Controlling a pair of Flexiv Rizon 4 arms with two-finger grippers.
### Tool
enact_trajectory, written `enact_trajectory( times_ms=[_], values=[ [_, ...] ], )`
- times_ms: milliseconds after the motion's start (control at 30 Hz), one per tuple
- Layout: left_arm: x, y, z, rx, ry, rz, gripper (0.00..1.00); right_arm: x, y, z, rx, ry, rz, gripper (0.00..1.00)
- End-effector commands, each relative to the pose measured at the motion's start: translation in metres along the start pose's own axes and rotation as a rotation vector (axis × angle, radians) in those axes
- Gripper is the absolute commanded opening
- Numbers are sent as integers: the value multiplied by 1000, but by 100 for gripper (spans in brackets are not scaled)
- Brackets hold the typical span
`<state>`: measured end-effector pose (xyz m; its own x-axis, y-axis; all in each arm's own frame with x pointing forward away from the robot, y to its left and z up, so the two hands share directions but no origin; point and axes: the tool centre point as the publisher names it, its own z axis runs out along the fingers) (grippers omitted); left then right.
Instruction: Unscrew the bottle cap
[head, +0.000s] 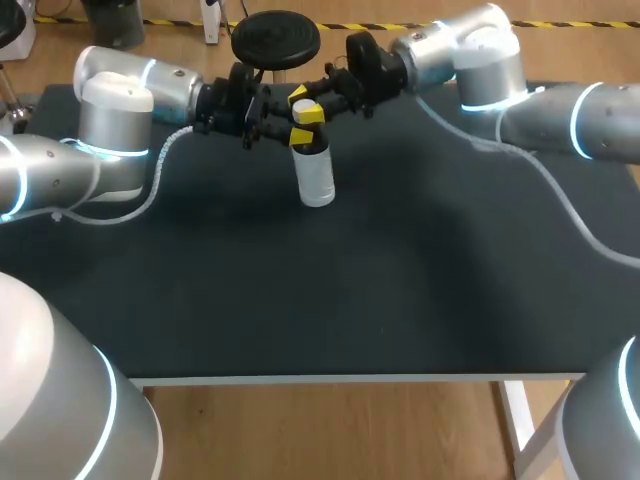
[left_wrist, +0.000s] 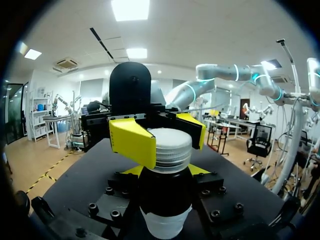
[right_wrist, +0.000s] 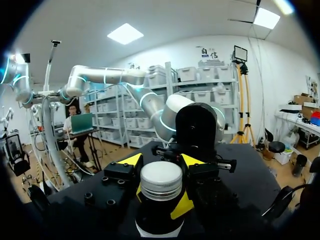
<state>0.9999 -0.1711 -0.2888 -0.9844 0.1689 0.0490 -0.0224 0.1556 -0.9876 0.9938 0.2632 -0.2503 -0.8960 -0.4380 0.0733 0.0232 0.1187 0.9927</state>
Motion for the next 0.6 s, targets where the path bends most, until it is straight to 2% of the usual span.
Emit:
enact_trajectory(
  times_ms=[33,433,600],
  values=[
    [1,2,2,-2,1,0,0,-6,1,-1,15,560,-5,0],
    [1,2,2,-2,1,0,0,0,1,-7,125,735,-42,0],
    [1,2,2,-2,1,0,0,-3,1,-10,101,792,-28,0]
  ],
)
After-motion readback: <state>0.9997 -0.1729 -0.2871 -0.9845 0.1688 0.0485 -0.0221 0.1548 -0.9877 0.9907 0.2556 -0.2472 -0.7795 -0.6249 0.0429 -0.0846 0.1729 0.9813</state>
